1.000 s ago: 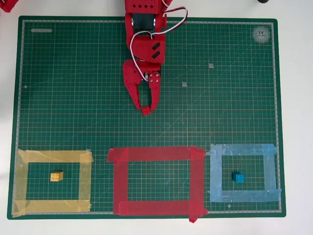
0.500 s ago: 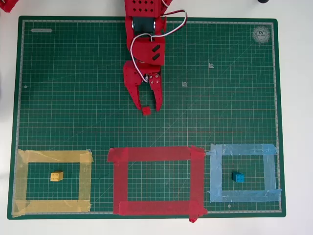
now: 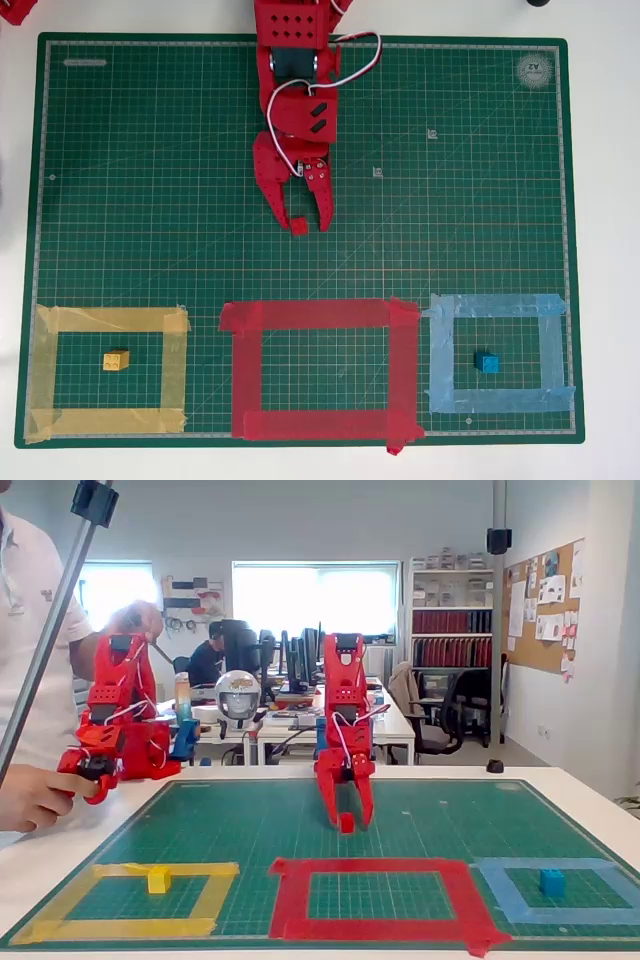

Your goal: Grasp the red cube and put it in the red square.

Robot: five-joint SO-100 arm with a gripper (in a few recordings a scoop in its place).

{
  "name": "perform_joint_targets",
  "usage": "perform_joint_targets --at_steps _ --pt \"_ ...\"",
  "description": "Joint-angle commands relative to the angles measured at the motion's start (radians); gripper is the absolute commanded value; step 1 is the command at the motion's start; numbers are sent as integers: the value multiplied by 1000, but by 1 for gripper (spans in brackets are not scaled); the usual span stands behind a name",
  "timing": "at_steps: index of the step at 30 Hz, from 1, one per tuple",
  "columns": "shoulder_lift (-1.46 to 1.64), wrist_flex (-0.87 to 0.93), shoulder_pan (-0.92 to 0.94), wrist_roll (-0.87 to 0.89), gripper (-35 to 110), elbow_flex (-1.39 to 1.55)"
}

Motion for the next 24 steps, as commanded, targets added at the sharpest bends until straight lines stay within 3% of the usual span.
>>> perform_joint_targets --at_steps 1,24 --pt "2 -12 -3 -18 21 -41" --pt "5 -12 -3 -20 1 -41"
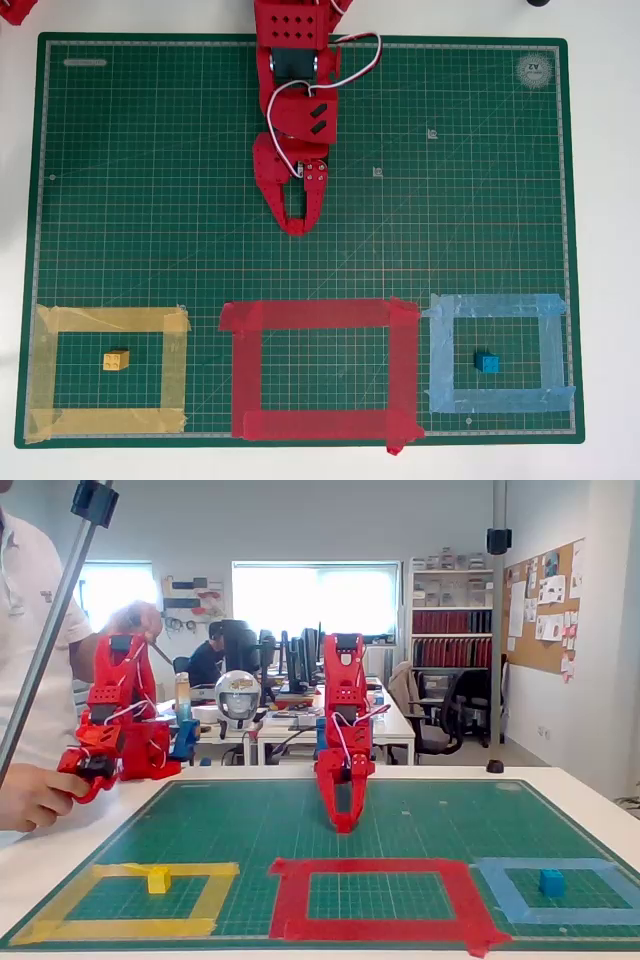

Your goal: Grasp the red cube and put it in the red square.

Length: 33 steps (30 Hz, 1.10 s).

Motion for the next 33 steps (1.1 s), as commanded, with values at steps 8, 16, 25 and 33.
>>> perform_joint_targets --at_steps 8,16,25,33 --pt "15 -12 -5 -20 0 -51" --pt "-12 175 14 -14 0 -330" --pt "-239 175 -20 6 0 -666" --pt "-410 359 -32 51 -1 -940"
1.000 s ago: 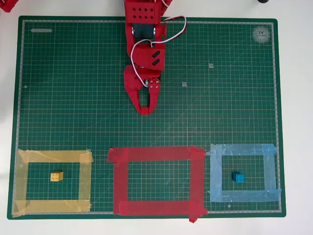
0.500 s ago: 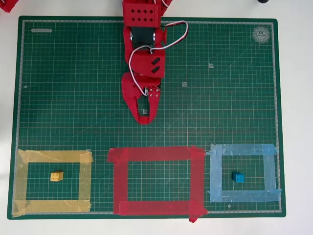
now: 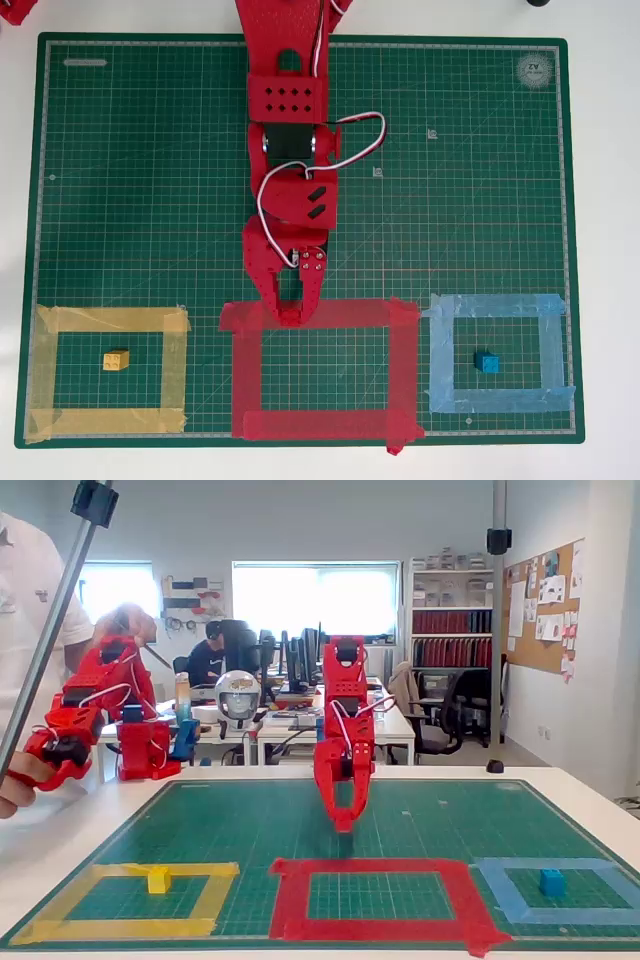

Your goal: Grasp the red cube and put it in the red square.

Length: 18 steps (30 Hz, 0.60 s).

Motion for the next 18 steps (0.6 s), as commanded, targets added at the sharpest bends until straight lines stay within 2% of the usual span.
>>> perform_joint_targets --at_steps 1,9,18 --pt "-29 118 -37 32 -1 -169" --pt "-173 417 -74 147 -1 -459" --pt "-287 423 -87 207 -2 -584"
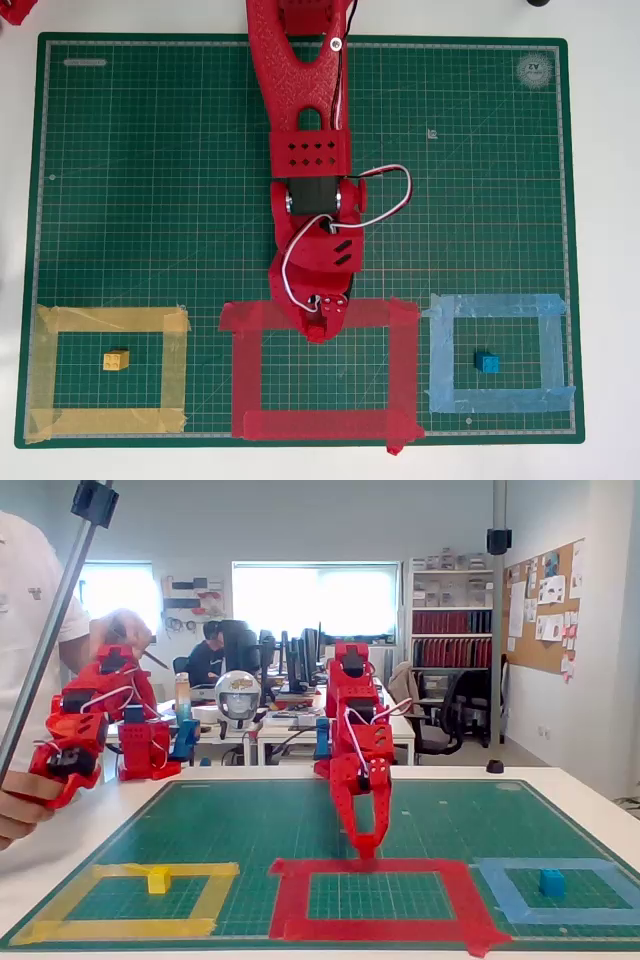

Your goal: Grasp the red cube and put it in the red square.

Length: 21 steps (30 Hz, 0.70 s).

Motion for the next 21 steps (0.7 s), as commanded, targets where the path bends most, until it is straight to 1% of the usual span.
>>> perform_joint_targets --at_steps 1,3,5,8,13,15,21 --pt "-6 2 -23 -8 -1 -86" --pt "-20 -31 -31 -29 -1 -92" --pt "-21 -37 -38 -92 -1 -91" --pt "-26 -146 -48 -115 -1 -67" --pt "-51 -196 -61 -170 -1 -61" --pt "-54 -281 -61 -196 -1 -20" --pt "-58 -357 -58 -281 -1 51"
